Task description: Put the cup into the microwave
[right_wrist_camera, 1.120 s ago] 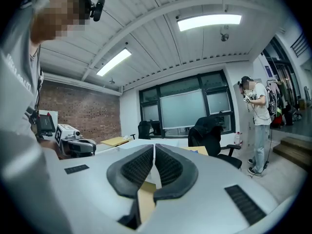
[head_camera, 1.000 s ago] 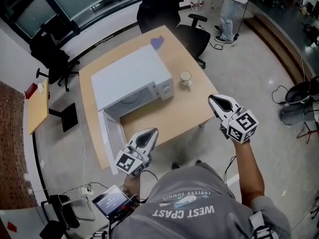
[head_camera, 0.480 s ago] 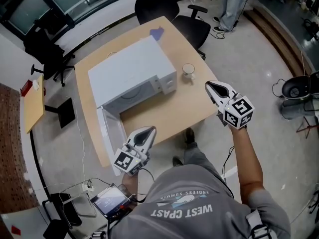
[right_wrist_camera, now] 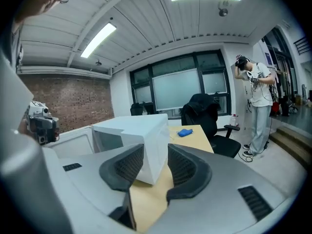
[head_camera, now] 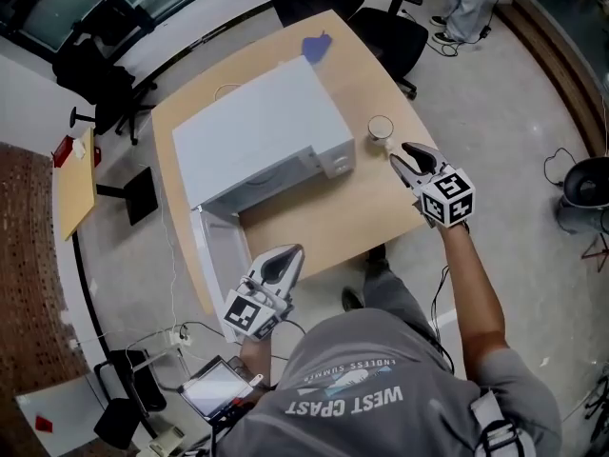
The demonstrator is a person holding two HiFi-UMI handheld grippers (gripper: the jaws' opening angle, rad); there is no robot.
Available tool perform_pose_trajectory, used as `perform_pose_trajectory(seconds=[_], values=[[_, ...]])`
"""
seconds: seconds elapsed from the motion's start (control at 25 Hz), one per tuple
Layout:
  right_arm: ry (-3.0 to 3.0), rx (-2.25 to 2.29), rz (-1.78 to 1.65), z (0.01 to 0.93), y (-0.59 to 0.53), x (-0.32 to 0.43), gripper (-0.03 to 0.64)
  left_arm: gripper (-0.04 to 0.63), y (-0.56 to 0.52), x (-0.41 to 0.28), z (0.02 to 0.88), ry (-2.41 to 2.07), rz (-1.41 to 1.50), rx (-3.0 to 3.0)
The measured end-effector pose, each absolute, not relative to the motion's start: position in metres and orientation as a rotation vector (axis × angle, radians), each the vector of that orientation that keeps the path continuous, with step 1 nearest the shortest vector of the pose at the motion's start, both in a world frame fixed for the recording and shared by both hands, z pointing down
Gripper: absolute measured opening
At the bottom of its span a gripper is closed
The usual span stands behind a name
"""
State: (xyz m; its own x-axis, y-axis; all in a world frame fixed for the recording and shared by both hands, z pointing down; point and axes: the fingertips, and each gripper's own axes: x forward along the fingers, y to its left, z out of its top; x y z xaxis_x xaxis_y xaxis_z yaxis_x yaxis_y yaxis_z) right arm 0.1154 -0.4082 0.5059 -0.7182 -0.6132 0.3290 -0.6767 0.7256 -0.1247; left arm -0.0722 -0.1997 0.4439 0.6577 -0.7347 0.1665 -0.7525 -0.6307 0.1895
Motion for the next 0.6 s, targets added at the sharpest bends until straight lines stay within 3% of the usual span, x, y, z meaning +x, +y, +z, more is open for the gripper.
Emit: perform_pose_trajectory(seconds=[0.36, 0.6], values=[[-2.400, 1.043, 0.467, 0.620, -0.474, 0.121, 0.340, 0.021, -0.227, -0.078, 0.472, -1.265, 0.166, 2.516], [-2.293, 1.044, 0.501, 0.675, -0.499, 0.124, 0.407, 0.021, -0.237, -0.074, 0.492, -1.278, 0.183, 2.450]])
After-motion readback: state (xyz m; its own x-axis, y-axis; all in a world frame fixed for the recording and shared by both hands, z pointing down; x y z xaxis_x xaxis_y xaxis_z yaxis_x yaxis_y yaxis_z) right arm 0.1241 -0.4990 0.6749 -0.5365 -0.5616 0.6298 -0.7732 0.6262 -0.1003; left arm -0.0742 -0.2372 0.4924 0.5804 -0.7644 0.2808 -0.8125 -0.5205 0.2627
